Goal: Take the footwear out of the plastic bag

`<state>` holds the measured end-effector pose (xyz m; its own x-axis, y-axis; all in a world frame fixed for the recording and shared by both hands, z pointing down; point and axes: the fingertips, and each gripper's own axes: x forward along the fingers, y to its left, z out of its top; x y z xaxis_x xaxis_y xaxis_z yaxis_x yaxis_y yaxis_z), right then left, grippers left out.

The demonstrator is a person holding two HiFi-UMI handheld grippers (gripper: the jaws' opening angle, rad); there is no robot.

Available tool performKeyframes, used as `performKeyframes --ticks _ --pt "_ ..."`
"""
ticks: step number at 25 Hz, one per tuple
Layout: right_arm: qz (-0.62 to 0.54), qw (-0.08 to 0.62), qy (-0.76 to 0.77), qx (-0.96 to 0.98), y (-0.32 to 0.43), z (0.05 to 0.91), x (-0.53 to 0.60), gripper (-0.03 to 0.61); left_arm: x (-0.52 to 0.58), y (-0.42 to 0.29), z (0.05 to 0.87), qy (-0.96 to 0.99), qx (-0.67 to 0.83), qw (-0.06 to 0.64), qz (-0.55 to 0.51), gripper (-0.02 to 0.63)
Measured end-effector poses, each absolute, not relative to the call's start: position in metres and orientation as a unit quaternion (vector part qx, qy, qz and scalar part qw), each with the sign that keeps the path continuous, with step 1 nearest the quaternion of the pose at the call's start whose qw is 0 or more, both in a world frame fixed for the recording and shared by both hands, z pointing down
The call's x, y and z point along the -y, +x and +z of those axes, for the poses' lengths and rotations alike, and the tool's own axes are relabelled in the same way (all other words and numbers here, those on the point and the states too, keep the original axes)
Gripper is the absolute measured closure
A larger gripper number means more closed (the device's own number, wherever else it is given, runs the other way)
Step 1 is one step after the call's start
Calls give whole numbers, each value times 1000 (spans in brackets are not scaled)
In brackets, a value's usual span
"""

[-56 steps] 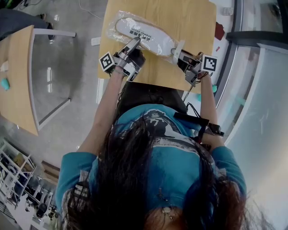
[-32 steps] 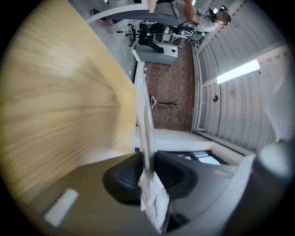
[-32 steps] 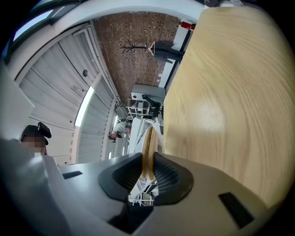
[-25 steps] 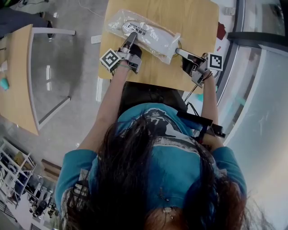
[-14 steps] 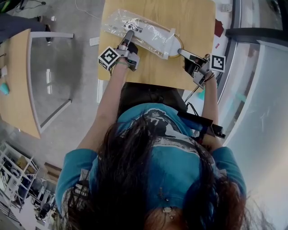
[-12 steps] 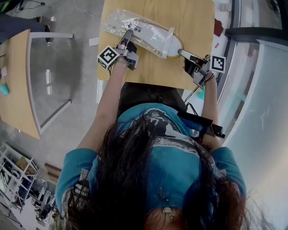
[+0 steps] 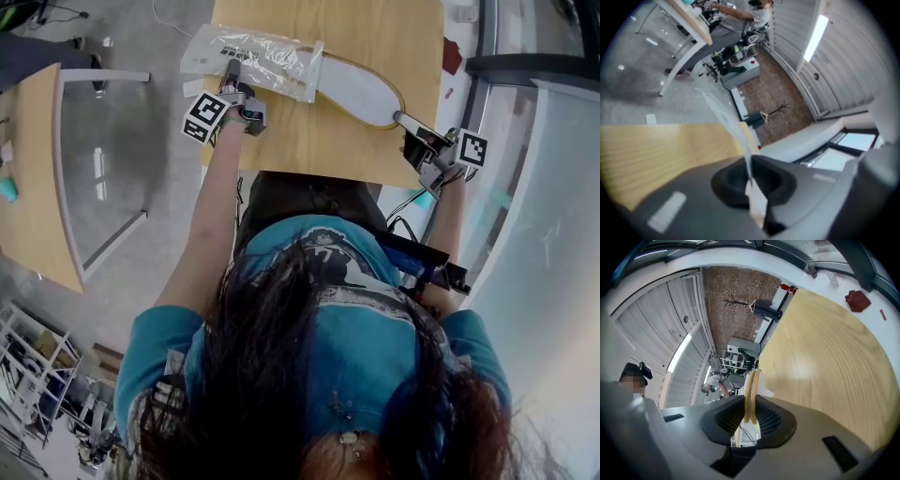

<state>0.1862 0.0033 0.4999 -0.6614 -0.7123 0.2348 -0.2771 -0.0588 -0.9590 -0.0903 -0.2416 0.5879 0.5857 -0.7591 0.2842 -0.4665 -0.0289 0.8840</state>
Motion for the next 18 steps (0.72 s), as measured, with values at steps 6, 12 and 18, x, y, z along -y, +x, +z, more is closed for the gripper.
performKeyframes --ticks 6,12,18 --pt "-603 165 -406 -666 205 488 -10 502 244 -98 586 738 492 457 -66 617" --pt "-586 162 -433 -666 218 473 -14 505 241 -110 587 733 558 389 -3 617" --pt "-561 198 -442 -671 225 453 -8 506 236 -116 592 726 581 366 26 617"
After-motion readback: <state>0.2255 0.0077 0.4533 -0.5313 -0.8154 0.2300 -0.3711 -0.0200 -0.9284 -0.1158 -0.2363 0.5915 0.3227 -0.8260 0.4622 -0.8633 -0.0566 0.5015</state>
